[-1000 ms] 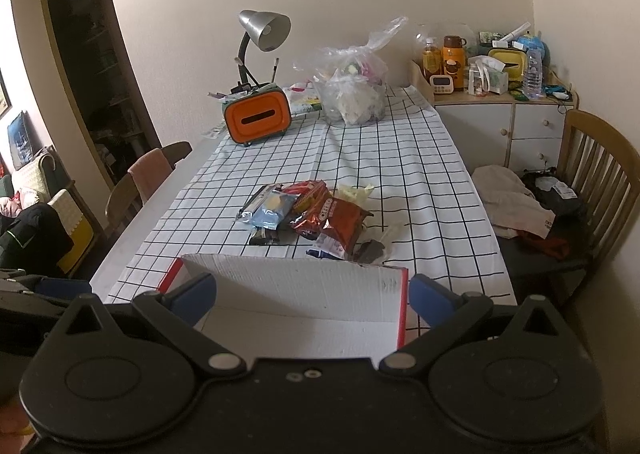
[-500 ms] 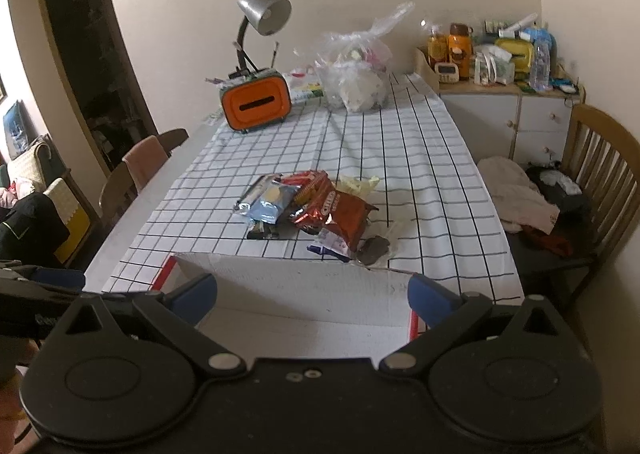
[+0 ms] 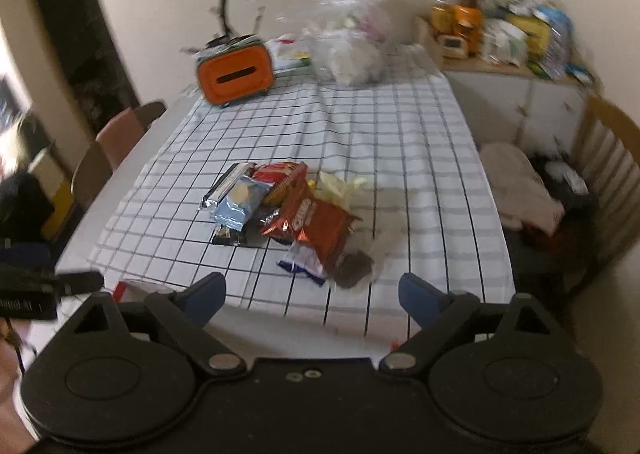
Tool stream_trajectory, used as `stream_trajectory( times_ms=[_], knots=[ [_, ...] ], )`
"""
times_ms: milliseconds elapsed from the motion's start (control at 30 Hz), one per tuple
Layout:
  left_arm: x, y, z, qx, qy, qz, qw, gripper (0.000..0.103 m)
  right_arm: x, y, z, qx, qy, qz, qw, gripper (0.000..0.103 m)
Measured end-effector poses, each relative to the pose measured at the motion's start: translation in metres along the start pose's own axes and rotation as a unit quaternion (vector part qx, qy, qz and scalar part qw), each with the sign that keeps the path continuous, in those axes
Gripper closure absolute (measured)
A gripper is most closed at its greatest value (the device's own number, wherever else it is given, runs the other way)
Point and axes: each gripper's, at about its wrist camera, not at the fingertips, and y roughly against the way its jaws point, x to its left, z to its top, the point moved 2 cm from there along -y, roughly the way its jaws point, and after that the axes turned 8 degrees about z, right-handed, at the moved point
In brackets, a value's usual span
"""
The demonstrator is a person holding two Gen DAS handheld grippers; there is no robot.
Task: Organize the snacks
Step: 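Grasp the blue cookie packet with left gripper while right gripper grasps the orange chip bag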
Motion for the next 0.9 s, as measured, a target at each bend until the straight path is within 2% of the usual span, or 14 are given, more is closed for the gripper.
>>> stream_trajectory(
  times_ms=[133, 367, 500, 667, 900],
  knots=[
    [-0.002, -0.023, 0.027, -0.007, -0.031, -0.001, 0.9995, 0.001, 0.002, -0.026, 0.024, 0.033, 0.072, 0.015, 0.997, 0.01],
    [-0.015, -0.074, 0.068, 0.019, -0.06, -0.013, 0.9979, 0.001, 0.012, -0.076, 0.058, 0.077, 0.174, 0.028, 0.981, 0.016],
    [-0.023, -0.108, 0.086, 0.043, -0.072, -0.025, 0.9961, 0.001, 0.013, -0.107, 0.071, 0.113, 0.202, 0.04, 0.972, 0.018],
    [-0.031, -0.159, 0.104, 0.11, -0.05, -0.059, 0.9909, 0.001, 0.009, -0.142, 0.075, 0.168, 0.216, 0.055, 0.96, 0.018],
    [-0.05, -0.205, 0.107, 0.14, -0.061, -0.044, 0.9872, 0.001, 0.004, -0.18, 0.071, 0.204, 0.236, 0.034, 0.949, 0.018]
  ],
)
